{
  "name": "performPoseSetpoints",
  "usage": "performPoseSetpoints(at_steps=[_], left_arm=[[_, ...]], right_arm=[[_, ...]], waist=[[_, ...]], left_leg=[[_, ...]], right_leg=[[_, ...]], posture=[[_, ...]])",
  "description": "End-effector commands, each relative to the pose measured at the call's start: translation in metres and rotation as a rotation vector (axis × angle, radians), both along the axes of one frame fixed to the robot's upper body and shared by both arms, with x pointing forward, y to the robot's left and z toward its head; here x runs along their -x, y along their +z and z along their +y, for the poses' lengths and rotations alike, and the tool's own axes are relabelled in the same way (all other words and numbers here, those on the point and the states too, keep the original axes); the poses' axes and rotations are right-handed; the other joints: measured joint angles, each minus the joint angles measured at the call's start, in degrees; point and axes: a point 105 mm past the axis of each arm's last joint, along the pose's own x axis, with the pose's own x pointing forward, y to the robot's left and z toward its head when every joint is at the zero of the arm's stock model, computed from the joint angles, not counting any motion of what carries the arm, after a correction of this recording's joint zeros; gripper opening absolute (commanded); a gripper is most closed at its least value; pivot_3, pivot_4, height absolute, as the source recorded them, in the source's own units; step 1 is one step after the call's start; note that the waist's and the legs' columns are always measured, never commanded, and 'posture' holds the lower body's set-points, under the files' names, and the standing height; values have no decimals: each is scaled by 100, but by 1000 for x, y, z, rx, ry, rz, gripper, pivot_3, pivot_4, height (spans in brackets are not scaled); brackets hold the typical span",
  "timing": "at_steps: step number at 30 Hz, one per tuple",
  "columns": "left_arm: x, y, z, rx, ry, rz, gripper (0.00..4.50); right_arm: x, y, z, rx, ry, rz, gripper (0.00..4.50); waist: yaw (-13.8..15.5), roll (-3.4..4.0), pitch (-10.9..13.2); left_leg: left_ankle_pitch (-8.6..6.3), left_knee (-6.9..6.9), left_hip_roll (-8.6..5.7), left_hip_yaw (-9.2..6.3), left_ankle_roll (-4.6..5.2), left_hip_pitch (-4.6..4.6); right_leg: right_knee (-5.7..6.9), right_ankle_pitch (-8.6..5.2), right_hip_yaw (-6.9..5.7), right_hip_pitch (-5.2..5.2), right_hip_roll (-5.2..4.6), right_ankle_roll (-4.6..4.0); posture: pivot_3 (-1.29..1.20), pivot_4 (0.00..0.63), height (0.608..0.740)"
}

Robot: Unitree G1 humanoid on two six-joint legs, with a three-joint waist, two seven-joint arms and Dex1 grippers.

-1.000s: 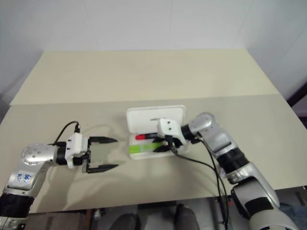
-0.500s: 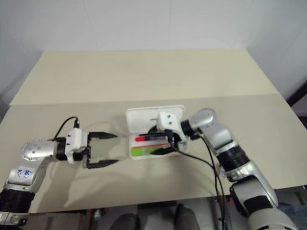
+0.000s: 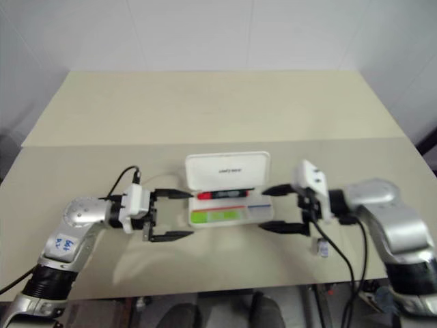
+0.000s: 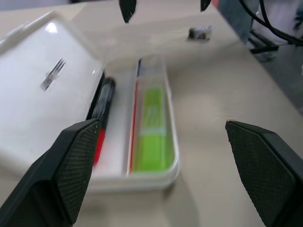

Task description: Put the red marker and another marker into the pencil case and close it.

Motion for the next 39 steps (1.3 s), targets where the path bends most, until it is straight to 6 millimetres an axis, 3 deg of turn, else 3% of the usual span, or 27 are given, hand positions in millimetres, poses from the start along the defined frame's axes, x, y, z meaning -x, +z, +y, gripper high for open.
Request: performPoseSetpoints(at_steps=[1, 8, 14, 21, 27, 39], left_arm=[[9, 7, -17, 34, -25, -23, 4500], [17, 3, -31, 86, -10, 15, 4500], [18, 1, -28, 81, 20, 36, 4500], [23, -2, -27, 62, 22, 63, 4500], [19, 2, -26, 57, 26, 60, 4500], [14, 13, -27, 49, 18, 39, 4500]], right_arm=[[14, 19, -22, -23, -114, -66, 4451], [42, 17, -52, -42, -361, -81, 4451], [77, -7, -65, -24, -558, 30, 4451], [83, -36, -68, -24, -751, 114, 4451], [73, -56, -63, -32, -912, 129, 4451], [63, -77, -63, -66, -1097, 114, 4451]], waist=[[2, -2, -1], [5, -11, -6], [72, -13, -8], [52, -15, -11], [45, -13, -11], [12, 1, -14]], left_leg=[[0, 0, 1, 4, 0, 1], [-3, 1, 13, 21, 3, 11], [-8, 2, 18, 26, 8, 10], [-23, 2, 19, 41, 20, 19], [-30, 2, 19, 43, 29, 19], [-46, 2, 18, 52, 46, 19]], right_leg=[[-4, 0, 1, 2, 0, 0], [-2, 9, 11, 25, 5, -13], [-4, 9, 14, 23, 10, -18], [-3, 6, 23, 19, 13, -23], [-3, 4, 27, 17, 14, -29], [-4, 1, 24, 10, 15, -33]], posture=[[0, 150, 740], [0, 150, 740], [0, 150, 740], [0, 150, 740], [0, 150, 740], [0, 150, 740]])
